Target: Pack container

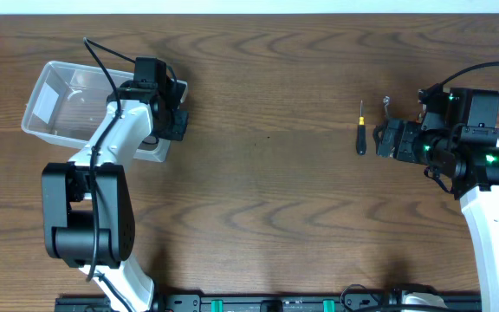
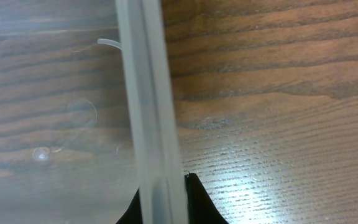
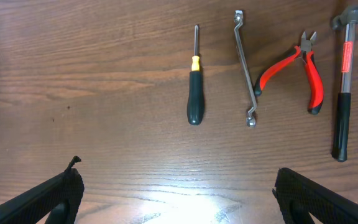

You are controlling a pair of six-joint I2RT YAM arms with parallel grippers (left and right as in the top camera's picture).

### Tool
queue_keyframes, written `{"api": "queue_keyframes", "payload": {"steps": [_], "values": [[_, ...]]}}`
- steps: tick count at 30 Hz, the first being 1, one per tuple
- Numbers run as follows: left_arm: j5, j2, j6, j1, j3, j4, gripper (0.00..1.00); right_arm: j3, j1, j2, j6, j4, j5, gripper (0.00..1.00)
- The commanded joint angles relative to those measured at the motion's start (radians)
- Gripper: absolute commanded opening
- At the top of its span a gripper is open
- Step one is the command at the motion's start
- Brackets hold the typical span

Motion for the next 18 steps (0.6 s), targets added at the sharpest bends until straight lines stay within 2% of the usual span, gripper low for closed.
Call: {"api": "queue_keyframes", "payload": {"steps": [1,11,18], "values": [[-0.005,-0.074,-0.057,-0.012,0.014,-0.009,0.06,0.022,-0.006,-0.002,0.01,-0.001,-0.008,0.99],[-0.005,-0.176,-0.162,-0.078,0.015,-0.093,0.06,0.022,-0.006,-0.002,0.01,-0.001,-0.008,0.99],[-0.119,-0.175,-0.16,-0.098,0.015,-0.104,0.06,0.022,-0.006,-0.002,0.01,-0.002,-0.02,0.99]]}}
